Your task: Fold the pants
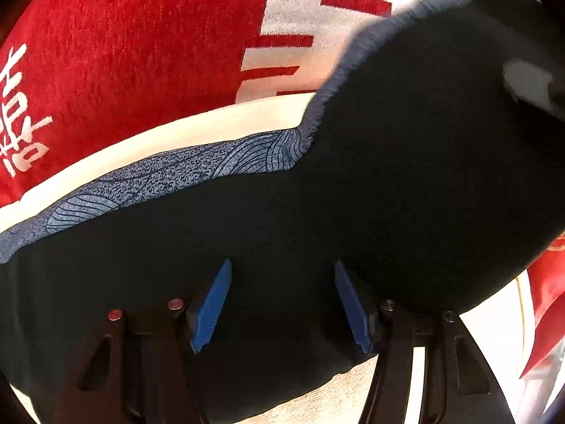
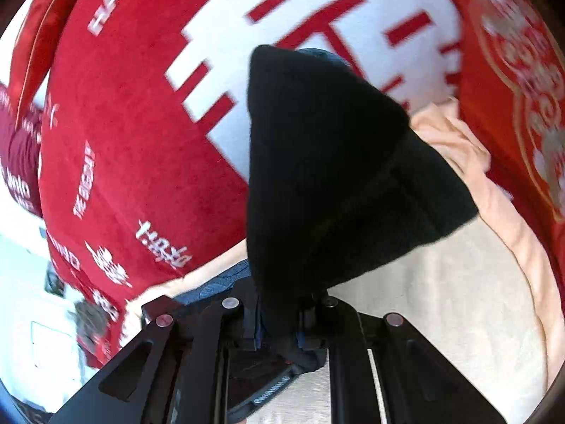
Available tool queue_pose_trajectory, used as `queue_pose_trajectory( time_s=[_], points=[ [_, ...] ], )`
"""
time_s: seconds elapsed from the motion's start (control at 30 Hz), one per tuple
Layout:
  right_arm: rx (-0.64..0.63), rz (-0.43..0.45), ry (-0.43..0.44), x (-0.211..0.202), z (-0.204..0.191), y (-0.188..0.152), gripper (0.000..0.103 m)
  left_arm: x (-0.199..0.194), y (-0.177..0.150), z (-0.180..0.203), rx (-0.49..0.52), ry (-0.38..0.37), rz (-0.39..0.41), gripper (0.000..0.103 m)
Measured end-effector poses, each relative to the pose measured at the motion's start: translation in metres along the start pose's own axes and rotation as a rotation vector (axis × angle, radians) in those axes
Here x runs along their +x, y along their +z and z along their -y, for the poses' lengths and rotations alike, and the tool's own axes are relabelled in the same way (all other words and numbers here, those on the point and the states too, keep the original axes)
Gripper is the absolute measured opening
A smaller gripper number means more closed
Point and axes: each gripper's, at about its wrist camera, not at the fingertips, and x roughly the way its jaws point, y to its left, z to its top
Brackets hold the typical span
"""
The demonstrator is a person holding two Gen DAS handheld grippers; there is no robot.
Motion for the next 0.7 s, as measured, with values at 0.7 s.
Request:
queue_pose_trajectory(
  time_s=[0.7],
  points=[
    [-0.795,-0.263,-0.612,0.19,-0.205,-0.183,0.043,-0.117,-0.064,-0.263,-0.269,0.225,-0.054,0.086]
  ],
)
